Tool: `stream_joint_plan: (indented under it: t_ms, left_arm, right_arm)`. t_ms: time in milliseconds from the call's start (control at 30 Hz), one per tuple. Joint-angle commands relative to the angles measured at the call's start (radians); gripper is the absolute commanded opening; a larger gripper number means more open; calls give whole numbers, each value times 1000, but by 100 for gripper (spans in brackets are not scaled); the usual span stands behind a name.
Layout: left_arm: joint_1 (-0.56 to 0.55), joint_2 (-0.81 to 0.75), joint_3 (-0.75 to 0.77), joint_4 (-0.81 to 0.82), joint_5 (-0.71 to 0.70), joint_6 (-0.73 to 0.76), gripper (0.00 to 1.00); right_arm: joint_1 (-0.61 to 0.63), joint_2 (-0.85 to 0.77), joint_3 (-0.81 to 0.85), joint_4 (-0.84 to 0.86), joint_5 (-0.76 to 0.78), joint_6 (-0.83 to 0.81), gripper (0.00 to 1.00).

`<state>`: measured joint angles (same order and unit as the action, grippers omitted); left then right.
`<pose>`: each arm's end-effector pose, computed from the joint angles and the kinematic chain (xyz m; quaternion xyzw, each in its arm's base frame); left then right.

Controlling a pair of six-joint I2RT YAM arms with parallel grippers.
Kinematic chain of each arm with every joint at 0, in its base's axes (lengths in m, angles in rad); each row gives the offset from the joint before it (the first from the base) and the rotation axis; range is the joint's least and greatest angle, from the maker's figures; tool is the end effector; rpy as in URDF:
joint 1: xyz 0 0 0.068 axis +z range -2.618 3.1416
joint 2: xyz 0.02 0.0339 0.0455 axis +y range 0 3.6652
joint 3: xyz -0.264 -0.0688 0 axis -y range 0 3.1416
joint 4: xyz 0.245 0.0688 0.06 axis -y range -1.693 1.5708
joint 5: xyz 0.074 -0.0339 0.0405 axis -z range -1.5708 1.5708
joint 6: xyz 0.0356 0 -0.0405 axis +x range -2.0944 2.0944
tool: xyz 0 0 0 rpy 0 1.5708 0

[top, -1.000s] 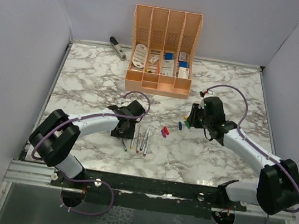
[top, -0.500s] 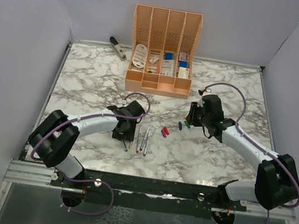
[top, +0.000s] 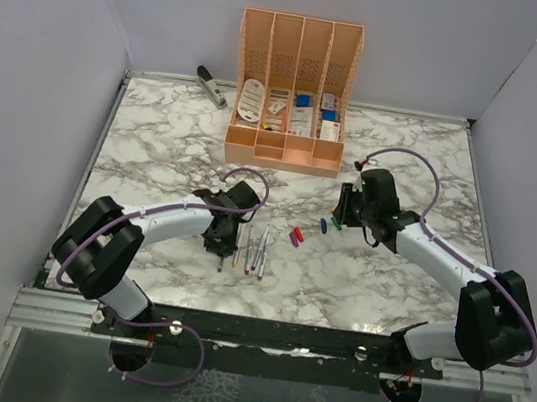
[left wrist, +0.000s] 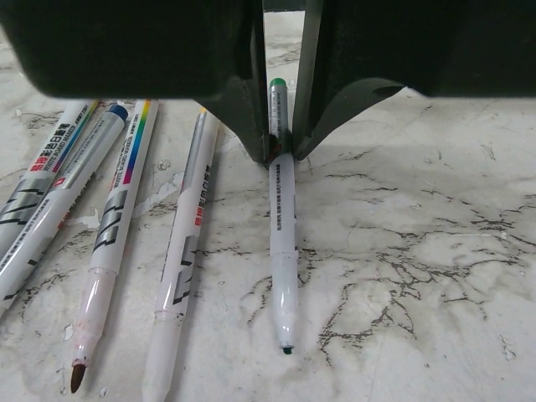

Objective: Insert the pens into the pen caps

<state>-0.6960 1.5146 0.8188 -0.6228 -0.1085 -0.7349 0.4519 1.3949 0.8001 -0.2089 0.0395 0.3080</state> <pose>0.2012 -0.1631 0.1602 -0.0261 0.9903 -0.0418 0.1301 0.2583 0.1238 0.2070 -0.0593 0.9253 0.1218 0.3542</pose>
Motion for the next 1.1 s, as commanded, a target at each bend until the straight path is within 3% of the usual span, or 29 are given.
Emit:
stream_joint_plan:
  t_ms: [0,167,267,333,600,800,833,1067]
  left_arm:
    - [-7,109,-37,-11,55,-23,18]
    - [-7,175,-29,3,70,5,18]
    - [-6,228,-12,9,63,20,49]
    - [-6,252,0,9,59,29,53]
    - [-5,293,27,10,55,50,44]
    - [-3,297,22,16,61,51,3]
    - [-3,299,20,20,61,51,0]
    - [-2,312,15,30,56,66,0]
  right_arm:
    - [6,11,41,11,25,-12,32]
    - [5,18,41,-1,64,9,32]
    - [5,19,37,-8,80,15,31]
    - [5,16,33,-12,80,16,31]
    - [5,8,22,-22,97,28,31]
    - [5,16,19,-24,114,40,31]
    - [5,17,20,-24,122,43,31]
    - [5,39,22,-64,66,11,31]
